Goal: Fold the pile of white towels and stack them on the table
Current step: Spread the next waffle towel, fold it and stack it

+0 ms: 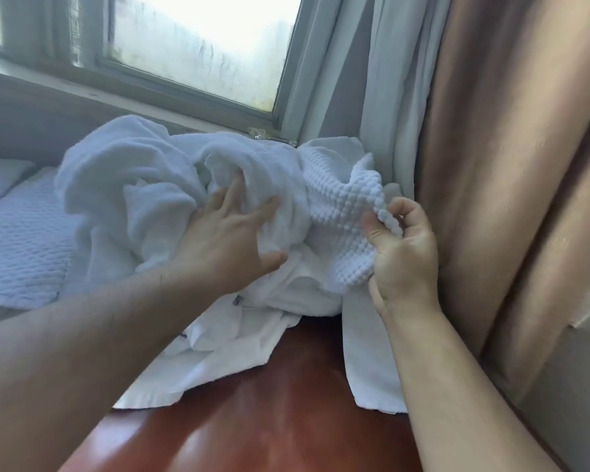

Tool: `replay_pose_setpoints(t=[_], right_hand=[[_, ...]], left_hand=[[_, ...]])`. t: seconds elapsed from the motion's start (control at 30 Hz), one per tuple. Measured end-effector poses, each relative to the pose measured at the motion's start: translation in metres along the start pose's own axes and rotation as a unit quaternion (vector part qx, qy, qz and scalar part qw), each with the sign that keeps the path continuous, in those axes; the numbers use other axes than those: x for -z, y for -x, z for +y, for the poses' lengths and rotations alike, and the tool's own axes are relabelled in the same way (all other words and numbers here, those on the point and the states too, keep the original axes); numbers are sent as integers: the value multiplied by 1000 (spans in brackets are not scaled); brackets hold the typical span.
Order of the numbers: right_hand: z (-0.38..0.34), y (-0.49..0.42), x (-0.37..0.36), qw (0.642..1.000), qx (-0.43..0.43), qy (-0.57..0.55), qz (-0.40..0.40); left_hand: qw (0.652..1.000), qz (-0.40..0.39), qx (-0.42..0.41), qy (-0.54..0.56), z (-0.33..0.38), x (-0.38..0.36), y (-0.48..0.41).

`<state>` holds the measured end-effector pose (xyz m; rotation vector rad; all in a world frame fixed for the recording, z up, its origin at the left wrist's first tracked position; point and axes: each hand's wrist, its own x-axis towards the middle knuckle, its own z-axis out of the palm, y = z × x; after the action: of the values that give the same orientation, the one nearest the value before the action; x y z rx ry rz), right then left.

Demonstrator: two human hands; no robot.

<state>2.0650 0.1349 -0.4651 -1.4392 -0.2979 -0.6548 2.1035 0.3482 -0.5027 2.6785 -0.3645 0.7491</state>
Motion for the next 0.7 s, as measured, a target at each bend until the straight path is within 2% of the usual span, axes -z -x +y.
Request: replay_pose_setpoints(t=[0.07, 0.2, 0.33, 0.4, 0.5, 0.57, 0.63, 0.7], right_hand=[[-7, 1, 5, 999, -33, 19, -10], [-11, -2, 13, 953, -179, 242, 13], [-12, -29, -4, 938, -143, 313, 51], [-9, -49, -19, 929, -160, 329, 62], [1, -70, -40, 907, -196, 373, 29], [10, -71, -49, 886, -182, 426, 1], [15, -64, -51, 903, -136, 408, 18], [11, -48, -48, 951, -50, 305, 32]], left_hand=[[1000, 9, 9, -6, 1, 4, 1], [999, 5, 2, -36, 3, 7, 6], [999, 1, -3, -40, 4, 5, 7], [999, 1, -12, -40, 3, 4, 7], [999, -1, -18, -31, 1, 1, 9], [1000, -8, -18, -23, -3, 0, 10], [999, -17, -21, -18, -5, 1, 10], [999, -25, -17, -12, -7, 2, 8]])
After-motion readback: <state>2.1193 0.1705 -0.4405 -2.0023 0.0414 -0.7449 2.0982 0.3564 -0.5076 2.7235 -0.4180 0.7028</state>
